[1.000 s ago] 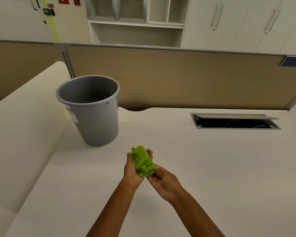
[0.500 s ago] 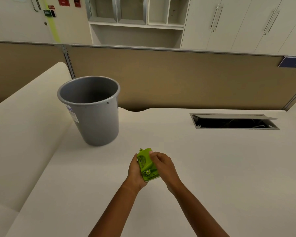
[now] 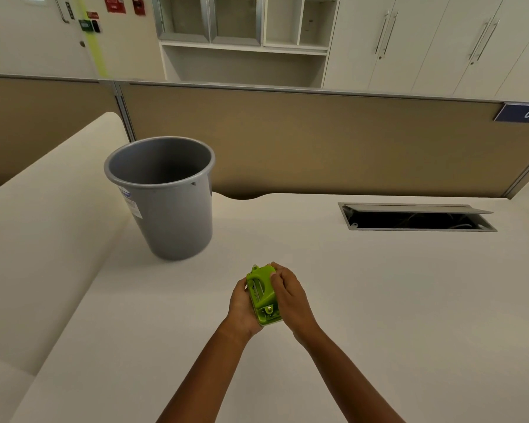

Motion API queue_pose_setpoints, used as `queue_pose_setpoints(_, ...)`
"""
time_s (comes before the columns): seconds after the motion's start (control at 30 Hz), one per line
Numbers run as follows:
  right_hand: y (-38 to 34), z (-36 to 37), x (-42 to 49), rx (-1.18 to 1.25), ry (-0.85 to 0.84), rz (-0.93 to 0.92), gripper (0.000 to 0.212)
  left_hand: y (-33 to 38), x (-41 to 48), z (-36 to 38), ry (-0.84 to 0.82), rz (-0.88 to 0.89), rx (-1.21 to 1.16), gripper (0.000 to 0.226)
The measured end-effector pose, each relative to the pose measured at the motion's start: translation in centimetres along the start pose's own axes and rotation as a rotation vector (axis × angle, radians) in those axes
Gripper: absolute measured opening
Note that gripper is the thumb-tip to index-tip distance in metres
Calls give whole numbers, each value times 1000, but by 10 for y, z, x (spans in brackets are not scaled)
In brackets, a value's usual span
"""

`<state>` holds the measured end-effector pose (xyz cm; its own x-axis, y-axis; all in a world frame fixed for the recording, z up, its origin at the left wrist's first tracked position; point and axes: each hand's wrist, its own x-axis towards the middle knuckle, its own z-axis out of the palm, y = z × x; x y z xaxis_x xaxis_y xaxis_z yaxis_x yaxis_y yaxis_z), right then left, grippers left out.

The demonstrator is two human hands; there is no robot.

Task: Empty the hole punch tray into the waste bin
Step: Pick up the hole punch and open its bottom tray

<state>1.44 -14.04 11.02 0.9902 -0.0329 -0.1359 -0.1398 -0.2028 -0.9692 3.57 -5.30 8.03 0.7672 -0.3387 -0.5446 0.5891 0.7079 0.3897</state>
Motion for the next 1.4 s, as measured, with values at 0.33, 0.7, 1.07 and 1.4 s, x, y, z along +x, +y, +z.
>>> queue_pose_setpoints(0.33,1,-8,1,50,24,77,10,4,1,7,-18,8,41,50)
queue_pose_setpoints(0.7,-8,-22,26,230,273,199,14,-19,4,8,-147,96,-22,37)
queue_pose_setpoints(1.07,-12,-21,31,124,286,172,20,-36,1,10,-106,204,-188,36)
queue_pose_setpoints(1.4,-16,-24,29,160,256,195,17,-38,-3,12,-65,208,-194,36)
